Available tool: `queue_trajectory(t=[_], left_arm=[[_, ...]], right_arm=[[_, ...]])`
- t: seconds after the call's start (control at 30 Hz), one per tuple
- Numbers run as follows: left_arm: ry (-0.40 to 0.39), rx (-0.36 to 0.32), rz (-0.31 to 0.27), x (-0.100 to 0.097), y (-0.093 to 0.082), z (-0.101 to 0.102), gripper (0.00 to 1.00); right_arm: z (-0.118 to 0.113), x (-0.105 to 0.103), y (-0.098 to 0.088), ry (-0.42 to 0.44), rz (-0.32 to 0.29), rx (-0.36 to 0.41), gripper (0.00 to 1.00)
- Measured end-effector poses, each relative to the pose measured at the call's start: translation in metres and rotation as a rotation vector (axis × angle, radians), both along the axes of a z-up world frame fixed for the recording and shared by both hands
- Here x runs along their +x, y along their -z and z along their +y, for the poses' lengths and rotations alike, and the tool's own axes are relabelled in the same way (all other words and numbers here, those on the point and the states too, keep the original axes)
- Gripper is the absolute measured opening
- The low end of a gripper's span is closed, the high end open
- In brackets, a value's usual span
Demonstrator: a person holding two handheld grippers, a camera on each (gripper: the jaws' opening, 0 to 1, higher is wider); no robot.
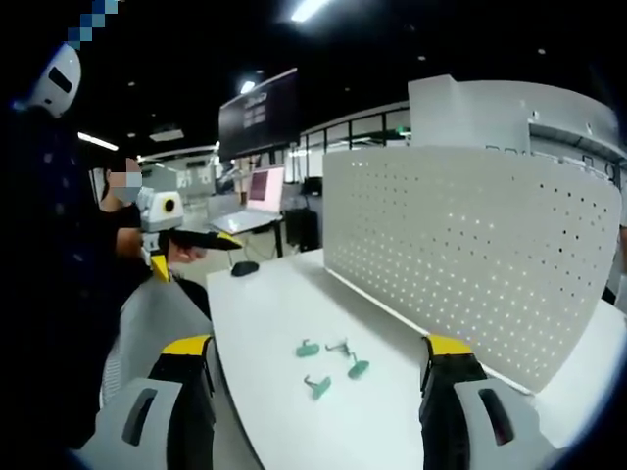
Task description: Insert the hook assembly into the mounting plate slot until the hook locks in place.
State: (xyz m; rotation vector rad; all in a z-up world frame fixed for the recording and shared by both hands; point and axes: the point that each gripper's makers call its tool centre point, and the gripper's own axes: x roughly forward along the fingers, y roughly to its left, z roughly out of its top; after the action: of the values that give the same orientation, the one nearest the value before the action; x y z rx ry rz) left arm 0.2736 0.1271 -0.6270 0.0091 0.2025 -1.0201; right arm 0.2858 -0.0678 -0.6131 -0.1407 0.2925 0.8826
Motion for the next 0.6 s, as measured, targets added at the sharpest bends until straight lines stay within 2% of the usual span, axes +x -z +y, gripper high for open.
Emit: queue_trajectory(t=[0.6], left_arm=[[0.005,-0.012,0.006,0.004,0.003,-0.001,0.98]], right_arm=[[0.013,0.004,0.003,-0.026,0.008,-0.001,0.88]])
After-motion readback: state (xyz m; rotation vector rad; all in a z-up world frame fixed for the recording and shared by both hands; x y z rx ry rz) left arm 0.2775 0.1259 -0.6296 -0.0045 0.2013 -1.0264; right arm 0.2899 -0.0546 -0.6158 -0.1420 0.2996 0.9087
